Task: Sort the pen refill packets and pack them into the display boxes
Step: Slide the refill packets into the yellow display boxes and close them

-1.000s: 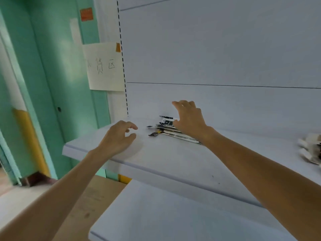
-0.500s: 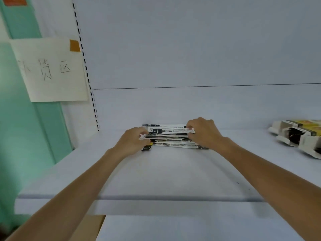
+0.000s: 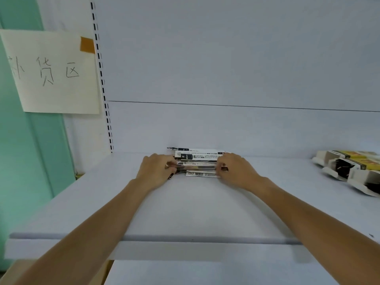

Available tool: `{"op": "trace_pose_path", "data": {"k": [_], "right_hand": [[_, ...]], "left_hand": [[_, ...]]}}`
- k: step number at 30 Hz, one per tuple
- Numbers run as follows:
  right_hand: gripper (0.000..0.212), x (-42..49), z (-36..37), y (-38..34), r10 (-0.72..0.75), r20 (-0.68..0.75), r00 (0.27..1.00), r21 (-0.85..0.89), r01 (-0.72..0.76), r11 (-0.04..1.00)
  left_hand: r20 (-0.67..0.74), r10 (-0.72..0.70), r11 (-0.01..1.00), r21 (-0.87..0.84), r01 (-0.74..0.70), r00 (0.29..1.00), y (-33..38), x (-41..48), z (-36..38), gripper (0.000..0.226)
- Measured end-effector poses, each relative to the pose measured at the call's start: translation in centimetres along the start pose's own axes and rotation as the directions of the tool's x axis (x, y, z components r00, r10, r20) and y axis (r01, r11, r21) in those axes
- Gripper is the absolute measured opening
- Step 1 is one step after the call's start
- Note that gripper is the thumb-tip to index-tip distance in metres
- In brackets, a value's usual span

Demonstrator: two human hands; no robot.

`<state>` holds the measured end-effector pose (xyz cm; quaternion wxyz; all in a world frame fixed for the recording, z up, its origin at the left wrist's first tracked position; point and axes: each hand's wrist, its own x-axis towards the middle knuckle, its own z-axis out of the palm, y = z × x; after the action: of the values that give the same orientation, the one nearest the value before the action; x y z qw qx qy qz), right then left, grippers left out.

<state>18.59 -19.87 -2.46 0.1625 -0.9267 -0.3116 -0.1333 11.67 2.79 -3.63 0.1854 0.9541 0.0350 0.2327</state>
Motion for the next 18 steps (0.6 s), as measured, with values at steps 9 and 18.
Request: {"op": "trace_pose_path", "data": {"k": [9,18], "right_hand": [[0.092,-0.9,0.5,-0.6,-0.176,-0.448,0.877,-0.371,-0.003,0.929],[0.024,-1.4,1.9,0.3,-0.333,-0.478,0.813,-0.419,0.123,0.9]], "left_hand": [[-0.004,0.051,0.896,-0.441,-0.048,0.999,0.7,-0.6,-0.7,0.012],[0.165,-0.042,0.648,-0.746,0.153,0.985,2.2,-1.0,-0.9,0.013]]}}
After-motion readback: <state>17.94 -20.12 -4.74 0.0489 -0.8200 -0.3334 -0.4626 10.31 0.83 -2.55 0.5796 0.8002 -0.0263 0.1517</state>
